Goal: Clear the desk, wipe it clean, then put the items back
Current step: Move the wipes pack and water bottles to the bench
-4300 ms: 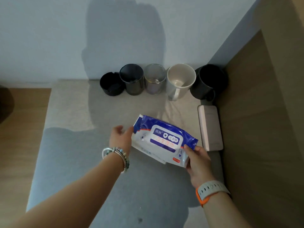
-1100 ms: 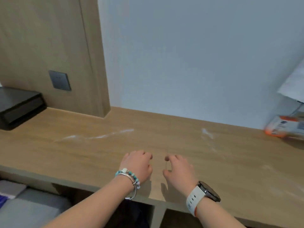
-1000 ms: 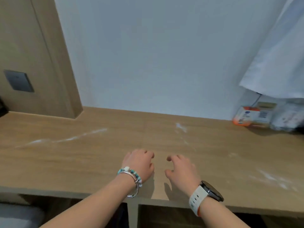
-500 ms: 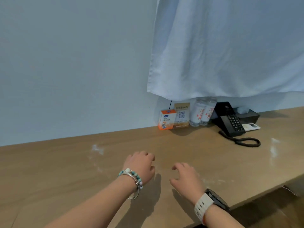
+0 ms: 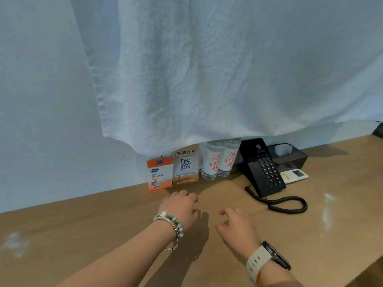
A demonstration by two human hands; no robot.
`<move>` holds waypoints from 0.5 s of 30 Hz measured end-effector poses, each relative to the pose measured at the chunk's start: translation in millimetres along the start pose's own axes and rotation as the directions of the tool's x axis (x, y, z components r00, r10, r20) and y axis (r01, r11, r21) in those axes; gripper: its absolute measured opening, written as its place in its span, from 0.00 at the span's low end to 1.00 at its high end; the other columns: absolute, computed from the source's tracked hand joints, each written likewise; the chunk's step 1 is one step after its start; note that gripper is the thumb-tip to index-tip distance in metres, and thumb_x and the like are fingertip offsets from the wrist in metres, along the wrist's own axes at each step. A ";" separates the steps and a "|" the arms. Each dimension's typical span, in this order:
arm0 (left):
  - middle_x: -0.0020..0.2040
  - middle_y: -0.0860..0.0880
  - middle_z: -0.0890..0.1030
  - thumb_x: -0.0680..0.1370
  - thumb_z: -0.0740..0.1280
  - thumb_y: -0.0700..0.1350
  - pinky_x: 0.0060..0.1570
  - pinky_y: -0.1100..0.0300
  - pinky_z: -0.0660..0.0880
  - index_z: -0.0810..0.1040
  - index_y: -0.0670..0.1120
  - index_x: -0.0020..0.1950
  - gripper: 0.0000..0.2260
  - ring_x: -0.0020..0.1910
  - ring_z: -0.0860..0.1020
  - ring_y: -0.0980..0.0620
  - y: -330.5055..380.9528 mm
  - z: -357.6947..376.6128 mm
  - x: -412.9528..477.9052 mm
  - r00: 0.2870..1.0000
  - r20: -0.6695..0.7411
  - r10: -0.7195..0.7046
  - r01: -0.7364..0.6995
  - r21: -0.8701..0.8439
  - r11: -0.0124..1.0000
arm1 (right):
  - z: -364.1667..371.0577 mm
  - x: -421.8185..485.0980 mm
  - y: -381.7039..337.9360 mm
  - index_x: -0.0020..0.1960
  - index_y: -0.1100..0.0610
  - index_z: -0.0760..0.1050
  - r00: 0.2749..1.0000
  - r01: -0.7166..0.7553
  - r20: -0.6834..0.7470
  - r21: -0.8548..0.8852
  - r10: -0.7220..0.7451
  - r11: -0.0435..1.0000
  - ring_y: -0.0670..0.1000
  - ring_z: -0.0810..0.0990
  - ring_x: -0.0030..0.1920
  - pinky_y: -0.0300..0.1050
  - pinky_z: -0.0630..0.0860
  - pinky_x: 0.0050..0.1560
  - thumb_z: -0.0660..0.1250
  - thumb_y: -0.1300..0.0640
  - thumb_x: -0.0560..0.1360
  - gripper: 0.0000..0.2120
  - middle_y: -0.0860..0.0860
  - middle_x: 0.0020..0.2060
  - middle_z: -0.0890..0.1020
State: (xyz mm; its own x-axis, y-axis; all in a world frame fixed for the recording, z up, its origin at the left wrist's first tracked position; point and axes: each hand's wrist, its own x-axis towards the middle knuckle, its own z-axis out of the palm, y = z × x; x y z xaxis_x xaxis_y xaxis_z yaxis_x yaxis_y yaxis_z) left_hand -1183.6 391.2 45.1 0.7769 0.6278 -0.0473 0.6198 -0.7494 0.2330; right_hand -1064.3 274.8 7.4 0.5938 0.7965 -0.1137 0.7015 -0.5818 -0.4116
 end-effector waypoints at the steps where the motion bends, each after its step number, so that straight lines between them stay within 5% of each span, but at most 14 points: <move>1: 0.62 0.49 0.72 0.79 0.58 0.51 0.59 0.54 0.68 0.69 0.51 0.67 0.17 0.62 0.70 0.48 8.0 4.1 10.8 1.000 -0.001 -0.008 0.008 -0.007 1.000 | -3.9 10.5 10.6 0.63 0.45 0.69 1.000 0.011 0.002 0.006 -0.011 1.000 0.47 0.74 0.57 0.48 0.74 0.57 0.62 0.48 0.76 0.16 0.45 0.60 0.72; 15: 0.63 0.50 0.72 0.79 0.57 0.48 0.56 0.56 0.70 0.70 0.50 0.65 0.15 0.59 0.72 0.48 137.9 60.0 108.7 0.983 0.060 -0.174 0.180 -0.118 0.977 | -72.4 102.3 161.8 0.62 0.48 0.70 0.976 0.168 0.147 -0.029 -0.162 0.985 0.49 0.73 0.58 0.47 0.73 0.59 0.63 0.49 0.75 0.16 0.46 0.60 0.73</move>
State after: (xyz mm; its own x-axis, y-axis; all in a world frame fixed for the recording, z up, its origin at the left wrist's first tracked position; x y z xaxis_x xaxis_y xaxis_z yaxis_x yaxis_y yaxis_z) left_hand -1007.0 343.5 13.8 0.6624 0.7348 -0.1457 0.7322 -0.5939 0.3336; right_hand -861.5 250.2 -5.4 0.4081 0.8955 -0.1776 0.8023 -0.4446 -0.3983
